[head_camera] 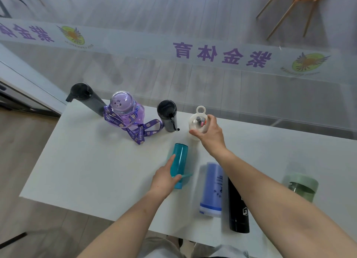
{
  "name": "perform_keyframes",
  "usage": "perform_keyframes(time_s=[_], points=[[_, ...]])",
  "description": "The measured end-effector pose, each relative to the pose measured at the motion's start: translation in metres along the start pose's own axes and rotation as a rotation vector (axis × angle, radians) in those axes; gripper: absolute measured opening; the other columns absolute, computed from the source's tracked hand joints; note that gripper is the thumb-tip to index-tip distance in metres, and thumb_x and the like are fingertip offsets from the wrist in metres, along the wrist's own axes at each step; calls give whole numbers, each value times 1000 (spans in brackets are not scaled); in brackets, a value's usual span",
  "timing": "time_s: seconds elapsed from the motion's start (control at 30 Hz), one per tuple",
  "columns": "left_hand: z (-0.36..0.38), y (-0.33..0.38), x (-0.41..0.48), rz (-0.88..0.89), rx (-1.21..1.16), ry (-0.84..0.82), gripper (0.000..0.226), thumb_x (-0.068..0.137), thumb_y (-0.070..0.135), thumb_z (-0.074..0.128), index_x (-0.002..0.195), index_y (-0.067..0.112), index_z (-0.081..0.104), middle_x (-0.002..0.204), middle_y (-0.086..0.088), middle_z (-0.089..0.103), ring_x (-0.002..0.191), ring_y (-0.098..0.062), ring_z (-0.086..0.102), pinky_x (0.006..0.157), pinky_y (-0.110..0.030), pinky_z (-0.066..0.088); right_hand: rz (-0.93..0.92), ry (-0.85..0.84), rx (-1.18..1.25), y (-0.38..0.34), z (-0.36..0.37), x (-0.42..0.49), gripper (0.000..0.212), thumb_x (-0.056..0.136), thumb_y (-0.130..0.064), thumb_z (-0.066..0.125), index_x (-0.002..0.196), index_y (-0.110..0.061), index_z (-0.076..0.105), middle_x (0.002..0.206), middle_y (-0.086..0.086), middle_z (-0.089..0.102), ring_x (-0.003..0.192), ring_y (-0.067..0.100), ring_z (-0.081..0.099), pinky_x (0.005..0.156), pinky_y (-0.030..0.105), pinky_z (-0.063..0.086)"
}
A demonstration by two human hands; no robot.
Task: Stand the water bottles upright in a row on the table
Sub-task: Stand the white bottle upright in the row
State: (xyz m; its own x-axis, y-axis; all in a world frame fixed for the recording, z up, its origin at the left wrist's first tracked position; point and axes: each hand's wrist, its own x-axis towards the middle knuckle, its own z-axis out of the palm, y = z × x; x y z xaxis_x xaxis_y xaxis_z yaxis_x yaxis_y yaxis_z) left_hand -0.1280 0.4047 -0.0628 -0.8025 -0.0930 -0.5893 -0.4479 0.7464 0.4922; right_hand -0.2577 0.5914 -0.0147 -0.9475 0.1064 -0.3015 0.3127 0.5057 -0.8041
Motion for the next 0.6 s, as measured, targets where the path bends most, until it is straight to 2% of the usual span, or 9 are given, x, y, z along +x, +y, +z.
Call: perform_keyframes(time_s=[0.13, 0.43, 0.53, 0.6], points=[[1, -1, 0, 9, 8, 11, 86, 91, 37, 70, 156, 52, 14, 135, -4, 60, 116, -24, 61, 94, -39, 54, -3, 7, -5, 1, 1, -1, 72, 73, -46, 87, 127, -23, 45, 117, -2, 59, 103, 23, 59, 87, 40, 52], [1, -2, -1, 5, -31, -3, 86, 91, 39, 69, 155, 54, 13, 133, -5, 61, 112, -25, 62, 93, -38, 55, 10, -54, -21, -4, -7, 0, 78, 70, -47, 87, 128, -24, 42, 122, -4, 52, 112, 21, 55, 84, 31, 45], [-2, 0, -4, -13, -93, -12, 86, 89, 35, 71, 154, 53, 19, 131, -5, 62, 108, -23, 62, 91, -38, 56, -3, -56, -30, 1, -15, -11, 101, 73, -48, 87, 152, -18, 30, 140, -5, 42, 131, 15, 42, 104, 28, 36], [-4, 2, -8, -16, -121, -9, 86, 86, 34, 73, 155, 48, 23, 128, -4, 62, 104, -21, 62, 88, -37, 58, -125, 54, -91, 11, -24, -26, 92, 83, -43, 82, 154, -12, 32, 152, 3, 41, 141, 18, 38, 116, 32, 31]])
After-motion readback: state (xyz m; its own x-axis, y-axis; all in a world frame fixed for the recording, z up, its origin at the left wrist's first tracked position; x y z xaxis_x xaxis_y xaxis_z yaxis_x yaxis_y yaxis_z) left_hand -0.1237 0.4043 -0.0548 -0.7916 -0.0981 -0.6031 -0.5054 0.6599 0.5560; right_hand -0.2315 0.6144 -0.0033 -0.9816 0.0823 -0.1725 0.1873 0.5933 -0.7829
